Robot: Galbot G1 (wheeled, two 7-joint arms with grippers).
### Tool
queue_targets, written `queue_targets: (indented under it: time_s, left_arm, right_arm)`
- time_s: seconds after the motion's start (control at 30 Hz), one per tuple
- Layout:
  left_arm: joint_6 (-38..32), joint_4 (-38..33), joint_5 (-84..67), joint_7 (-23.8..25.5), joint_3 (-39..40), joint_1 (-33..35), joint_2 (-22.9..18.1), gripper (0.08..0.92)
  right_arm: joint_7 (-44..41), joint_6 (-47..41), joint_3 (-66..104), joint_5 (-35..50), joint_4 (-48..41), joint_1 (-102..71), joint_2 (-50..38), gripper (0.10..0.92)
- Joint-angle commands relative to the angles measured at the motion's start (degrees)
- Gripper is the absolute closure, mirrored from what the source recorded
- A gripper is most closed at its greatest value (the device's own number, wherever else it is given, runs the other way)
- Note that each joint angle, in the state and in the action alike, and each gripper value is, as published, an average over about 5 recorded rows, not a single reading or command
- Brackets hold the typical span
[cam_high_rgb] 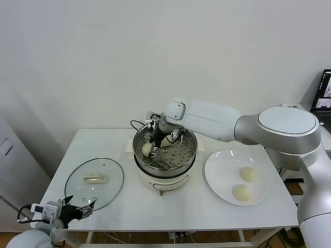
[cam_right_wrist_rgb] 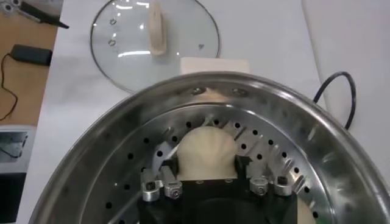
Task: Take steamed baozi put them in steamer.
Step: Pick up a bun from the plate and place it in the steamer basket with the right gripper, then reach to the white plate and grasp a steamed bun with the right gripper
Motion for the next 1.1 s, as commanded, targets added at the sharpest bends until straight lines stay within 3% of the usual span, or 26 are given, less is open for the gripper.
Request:
queue_targets:
  time_s: [0.03, 0.23, 0.53, 1.1]
  left_arm:
    - [0.0, -0.1, 0.0, 0.0, -0.1, 0.1, 0.0, 0.177]
    - [0.1, -0.1, -0.2, 0.1, -0.3, -0.2, 0.3, 0.177]
    - [0.1, -0.7, -0.2, 0.1, -0.6, 0.2, 0.1, 0.177]
    - [0.2, -1.3, -0.1, 0.1, -1.2, 0.2, 0.3, 0.177]
  right_arm:
    - [-5.8, 1.2, -1.0, -0.3, 3.1, 6.9, -6.0, 0.229]
    - [-14.2, 4.9, -6.7, -3.2, 10.4, 17.4, -19.5, 0.203]
    - [-21.9, 11.2, -12.3, -14.9, 16.5, 19.2, -34.5, 0.203]
    - [-25.2, 17.6, -1.8, -28.9, 15.8, 1.4, -41.1, 0.203]
